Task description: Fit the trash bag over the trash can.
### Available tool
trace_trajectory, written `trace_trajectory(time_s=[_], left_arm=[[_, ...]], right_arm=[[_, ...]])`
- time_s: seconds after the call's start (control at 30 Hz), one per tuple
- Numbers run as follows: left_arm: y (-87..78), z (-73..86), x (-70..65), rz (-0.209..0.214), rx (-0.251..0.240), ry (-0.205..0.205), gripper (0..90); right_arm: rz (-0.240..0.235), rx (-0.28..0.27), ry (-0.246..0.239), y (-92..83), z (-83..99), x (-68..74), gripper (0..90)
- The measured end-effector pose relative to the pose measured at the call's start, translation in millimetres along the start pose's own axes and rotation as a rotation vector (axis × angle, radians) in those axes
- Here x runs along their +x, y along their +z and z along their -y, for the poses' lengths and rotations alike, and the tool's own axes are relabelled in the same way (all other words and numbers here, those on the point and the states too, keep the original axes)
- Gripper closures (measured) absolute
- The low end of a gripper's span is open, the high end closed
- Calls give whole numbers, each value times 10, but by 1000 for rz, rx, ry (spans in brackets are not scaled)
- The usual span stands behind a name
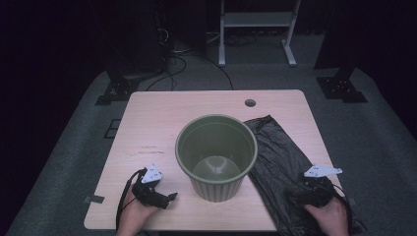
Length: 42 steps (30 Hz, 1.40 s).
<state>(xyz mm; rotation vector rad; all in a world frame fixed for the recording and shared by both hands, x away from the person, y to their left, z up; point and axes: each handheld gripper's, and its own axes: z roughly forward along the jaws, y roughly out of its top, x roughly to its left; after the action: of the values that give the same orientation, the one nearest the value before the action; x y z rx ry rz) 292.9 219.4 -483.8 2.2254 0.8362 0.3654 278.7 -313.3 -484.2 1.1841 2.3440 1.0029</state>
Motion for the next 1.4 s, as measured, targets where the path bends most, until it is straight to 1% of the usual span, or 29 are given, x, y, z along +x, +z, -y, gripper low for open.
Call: trace_trajectory(time_s=[0.07, 0.17, 0.2, 0.33, 0.47, 0.53, 0.6, 0.67, 0.8, 0.87, 0.93, 1.03, 1.2, 1.3, 1.4], left_arm=[[0, 0, 0, 0, 0, 0, 0], [0, 0, 0, 0, 0, 0, 0], [0, 0, 0, 0, 0, 0, 0], [0, 0, 0, 0, 0, 0, 0], [1, 0, 1, 0, 0, 0, 0], [1, 0, 1, 0, 0, 0, 0], [1, 0, 1, 0, 0, 0, 0], [1, -1, 1, 0, 0, 0, 0], [1, 0, 1, 0, 0, 0, 0], [1, 0, 1, 0, 0, 0, 0], [1, 0, 1, 0, 0, 0, 0], [1, 0, 1, 0, 0, 0, 0], [1, 0, 1, 0, 0, 0, 0], [1, 0, 1, 0, 0, 0, 0], [1, 0, 1, 0, 0, 0, 0]], right_arm=[[5, 8, 2, 3, -19, -7, 102], [20, 1, 6, -5, -72, -28, 102], [26, -9, 10, -15, -103, -42, 103], [57, -18, 21, -26, -206, -110, 102], [84, -16, 28, -14, -265, -174, 102], [102, -25, 29, -6, -283, -218, 102], [124, 1, 41, 20, -305, -288, 102], [145, 10, 53, 36, -309, -356, 102], [156, 38, 94, 87, -275, -495, 102], [154, 51, 108, 102, -248, -540, 102], [152, 58, 112, 104, -223, -558, 102], [126, 66, 127, 107, -189, -568, 102], [83, 56, 127, 115, -202, -514, 102], [64, 57, 116, 152, -242, -448, 102], [34, 59, 110, 202, -298, -366, 102]])
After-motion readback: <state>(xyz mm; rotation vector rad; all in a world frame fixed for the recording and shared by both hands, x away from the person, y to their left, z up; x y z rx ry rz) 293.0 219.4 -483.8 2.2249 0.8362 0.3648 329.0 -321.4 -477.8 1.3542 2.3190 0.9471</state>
